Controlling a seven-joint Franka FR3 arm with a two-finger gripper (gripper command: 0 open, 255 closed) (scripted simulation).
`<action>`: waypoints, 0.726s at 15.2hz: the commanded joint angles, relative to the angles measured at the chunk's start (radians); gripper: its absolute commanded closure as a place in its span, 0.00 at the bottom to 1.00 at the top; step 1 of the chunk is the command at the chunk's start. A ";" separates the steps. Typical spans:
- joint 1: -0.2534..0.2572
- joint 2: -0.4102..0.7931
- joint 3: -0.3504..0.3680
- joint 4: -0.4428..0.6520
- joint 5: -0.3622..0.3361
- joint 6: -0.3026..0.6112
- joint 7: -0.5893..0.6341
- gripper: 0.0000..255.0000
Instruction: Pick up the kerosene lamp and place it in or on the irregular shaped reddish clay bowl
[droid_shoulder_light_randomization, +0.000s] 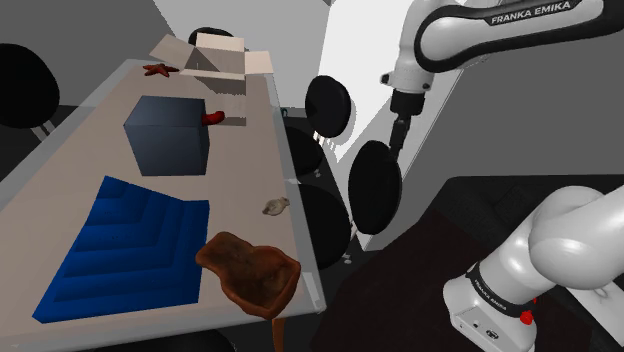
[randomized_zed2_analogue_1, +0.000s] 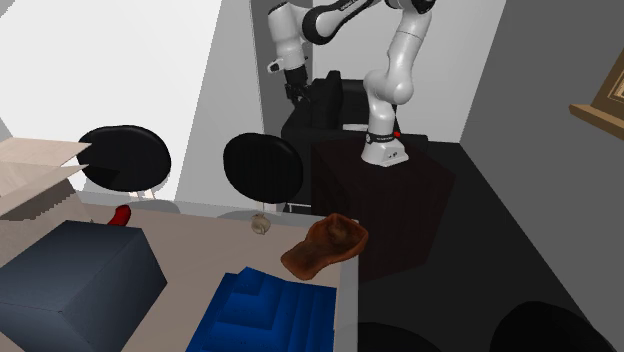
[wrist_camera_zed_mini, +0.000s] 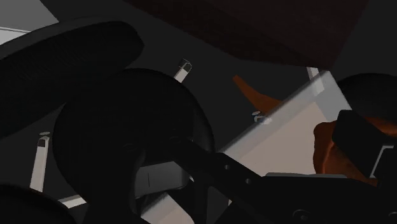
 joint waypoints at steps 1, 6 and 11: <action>0.012 0.087 0.000 0.030 0.006 0.054 -0.035 0.00; 0.035 0.285 0.007 0.116 0.022 0.157 -0.120 0.00; 0.054 0.481 0.024 0.230 0.036 0.230 -0.198 0.00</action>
